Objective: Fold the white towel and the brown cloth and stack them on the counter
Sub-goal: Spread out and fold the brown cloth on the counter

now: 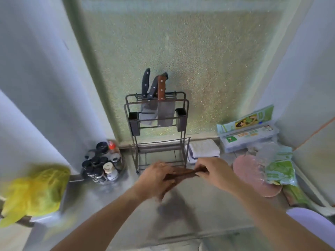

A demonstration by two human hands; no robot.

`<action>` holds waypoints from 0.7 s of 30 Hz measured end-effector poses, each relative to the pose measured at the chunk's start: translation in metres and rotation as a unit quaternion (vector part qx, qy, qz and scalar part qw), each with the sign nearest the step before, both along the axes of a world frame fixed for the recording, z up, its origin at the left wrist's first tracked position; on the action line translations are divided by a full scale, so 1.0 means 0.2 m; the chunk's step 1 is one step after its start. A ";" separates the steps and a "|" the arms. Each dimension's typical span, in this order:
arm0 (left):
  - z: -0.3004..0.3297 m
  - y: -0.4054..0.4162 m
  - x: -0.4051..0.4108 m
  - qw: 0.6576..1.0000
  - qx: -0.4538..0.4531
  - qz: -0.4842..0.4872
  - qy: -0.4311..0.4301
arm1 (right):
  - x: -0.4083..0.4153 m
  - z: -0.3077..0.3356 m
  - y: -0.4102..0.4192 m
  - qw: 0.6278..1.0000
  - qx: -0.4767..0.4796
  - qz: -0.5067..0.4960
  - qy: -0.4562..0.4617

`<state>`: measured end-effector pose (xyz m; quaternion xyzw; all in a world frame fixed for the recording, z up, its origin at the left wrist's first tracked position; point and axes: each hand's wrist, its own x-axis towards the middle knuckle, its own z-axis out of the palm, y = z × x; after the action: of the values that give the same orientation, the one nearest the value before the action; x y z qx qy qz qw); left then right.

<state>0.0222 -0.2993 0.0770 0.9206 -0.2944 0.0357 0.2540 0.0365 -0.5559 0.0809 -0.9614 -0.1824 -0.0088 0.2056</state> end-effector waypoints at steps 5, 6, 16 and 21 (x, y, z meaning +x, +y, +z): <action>0.10 0.42 -0.11 0.996 0.030 0.080 0.029 | -0.13 0.12 0.16 0.999 -0.026 0.023 0.004; 0.13 0.48 -0.13 0.994 0.027 0.093 0.047 | -0.15 0.14 0.17 0.999 -0.029 0.028 0.006; 0.09 0.74 -0.19 0.975 -0.017 0.210 0.071 | -0.12 0.13 0.31 0.997 -0.079 -0.024 0.001; 0.14 0.75 -0.18 0.963 -0.050 0.262 0.037 | -0.08 0.10 0.33 0.994 -0.026 -0.084 -0.065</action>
<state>-0.0134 -0.1497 0.1052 0.9524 -0.0310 0.0818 0.2919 0.0210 -0.4906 0.1004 -0.9758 -0.1138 -0.0836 0.1668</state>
